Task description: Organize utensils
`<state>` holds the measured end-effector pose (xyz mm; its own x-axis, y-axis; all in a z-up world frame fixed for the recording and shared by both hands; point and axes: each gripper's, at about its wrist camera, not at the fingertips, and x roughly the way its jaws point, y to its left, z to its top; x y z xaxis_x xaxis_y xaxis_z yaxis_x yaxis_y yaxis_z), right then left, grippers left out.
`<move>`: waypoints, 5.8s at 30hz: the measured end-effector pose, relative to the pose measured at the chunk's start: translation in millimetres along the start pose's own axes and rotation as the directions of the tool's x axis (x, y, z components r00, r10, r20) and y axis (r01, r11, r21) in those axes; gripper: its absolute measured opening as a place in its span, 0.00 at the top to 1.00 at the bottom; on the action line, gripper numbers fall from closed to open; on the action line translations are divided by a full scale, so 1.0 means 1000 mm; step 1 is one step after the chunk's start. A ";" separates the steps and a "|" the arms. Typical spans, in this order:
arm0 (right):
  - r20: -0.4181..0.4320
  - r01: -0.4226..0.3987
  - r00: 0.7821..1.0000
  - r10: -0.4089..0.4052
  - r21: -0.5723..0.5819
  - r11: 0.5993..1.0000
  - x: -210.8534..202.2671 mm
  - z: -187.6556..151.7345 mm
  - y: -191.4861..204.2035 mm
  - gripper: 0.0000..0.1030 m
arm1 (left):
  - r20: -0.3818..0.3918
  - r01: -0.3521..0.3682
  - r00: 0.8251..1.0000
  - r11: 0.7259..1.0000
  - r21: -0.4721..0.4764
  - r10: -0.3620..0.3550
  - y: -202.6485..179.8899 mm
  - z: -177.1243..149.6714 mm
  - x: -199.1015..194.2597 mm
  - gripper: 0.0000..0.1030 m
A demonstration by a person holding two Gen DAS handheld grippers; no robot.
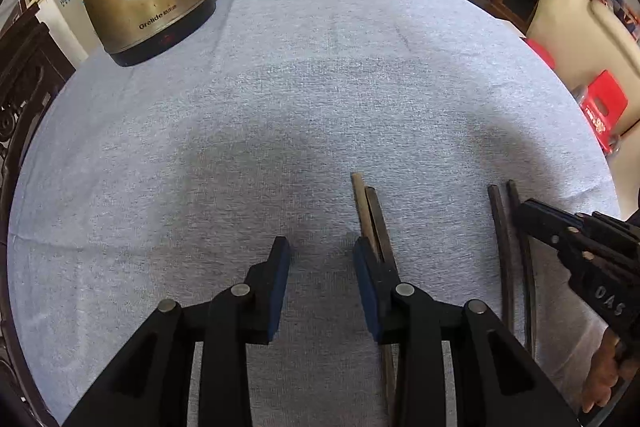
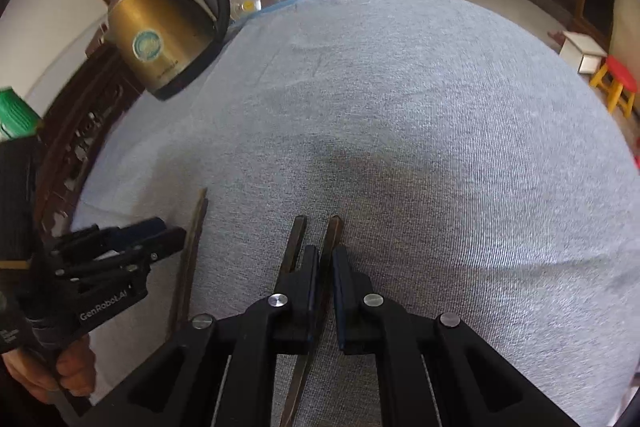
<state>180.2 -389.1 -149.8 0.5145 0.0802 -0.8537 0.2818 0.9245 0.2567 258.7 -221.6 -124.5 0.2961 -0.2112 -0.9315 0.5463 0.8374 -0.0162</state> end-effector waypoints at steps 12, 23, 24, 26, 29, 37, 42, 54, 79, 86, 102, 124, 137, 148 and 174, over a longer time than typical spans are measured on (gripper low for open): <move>0.032 0.001 0.999 -0.001 0.001 1.000 -0.001 -0.007 -0.003 0.92 | -0.008 -0.059 0.998 0.997 0.053 0.059 -0.006 -0.014 0.000 0.59; 0.032 -0.027 0.999 0.027 -0.003 1.000 -0.001 -0.007 -0.006 0.92 | -0.008 0.091 0.996 0.990 0.106 -0.091 -0.010 -0.056 -0.023 0.59; 0.033 -0.027 0.999 0.027 -0.002 1.000 -0.001 -0.007 -0.006 0.92 | -0.012 0.091 0.996 0.989 0.113 -0.090 -0.011 -0.061 -0.028 0.59; 0.035 -0.024 0.999 0.024 -0.001 1.000 -0.001 -0.008 -0.005 0.92 | -0.030 0.083 0.996 0.987 0.138 -0.080 -0.012 -0.071 -0.030 0.59; 0.032 -0.026 0.999 0.026 0.002 1.000 -0.001 -0.007 -0.005 0.92 | -0.036 0.077 0.997 0.985 0.152 -0.072 -0.014 -0.075 -0.031 0.59; 0.028 -0.041 0.999 0.041 0.017 0.999 -0.001 -0.007 -0.008 0.92 | -0.082 0.111 0.992 0.978 0.177 -0.098 -0.026 -0.065 -0.021 0.59; 0.029 -0.048 0.998 0.047 0.016 0.999 -0.001 -0.006 -0.009 0.92 | -0.075 0.078 0.995 0.989 0.123 -0.069 -0.015 -0.055 -0.018 0.59; -0.054 0.009 0.998 -0.012 -0.049 0.999 0.007 0.010 0.005 0.92 | -0.043 -0.004 0.999 0.999 0.040 0.006 -0.014 0.024 0.013 0.79; 0.521 -0.123 0.843 0.136 -0.060 0.991 -0.201 -0.110 0.021 0.93 | 0.576 0.043 0.817 0.996 -0.079 0.010 0.008 -0.119 -0.213 0.95; 0.691 -0.117 0.714 0.114 -0.044 0.992 -0.266 -0.157 0.043 0.93 | 0.668 0.078 0.744 0.991 -0.110 0.015 0.006 -0.166 -0.270 0.95; 0.864 -0.198 0.468 0.187 -0.104 0.975 -0.346 -0.196 0.115 0.93 | 0.810 0.189 0.585 0.979 -0.081 -0.046 0.004 -0.233 -0.368 0.95; 0.646 -0.128 0.730 0.221 -0.189 0.974 -0.273 -0.214 0.120 0.91 | 0.581 0.148 0.812 0.984 -0.100 -0.063 -0.012 -0.243 -0.277 0.95; 0.732 -0.172 0.668 0.135 -0.024 0.985 -0.297 -0.214 0.067 0.44 | 0.618 0.107 0.784 0.968 -0.228 0.058 0.030 -0.272 -0.297 0.46; 0.670 -0.162 0.738 0.075 0.068 0.985 -0.278 -0.203 0.040 0.44 | 0.512 -0.094 0.816 0.936 -0.339 0.267 0.046 -0.277 -0.273 0.44; 0.506 -0.163 0.860 0.070 0.144 0.976 -0.211 -0.180 0.023 0.44 | 0.373 -0.240 0.838 0.882 -0.406 0.400 0.070 -0.266 -0.230 0.44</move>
<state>-67.9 -317.5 -45.5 0.8715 -0.0551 -0.4872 0.3073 0.8357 0.4551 20.0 19.4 -7.9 0.7582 -0.0301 -0.6514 0.0925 0.9938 0.0617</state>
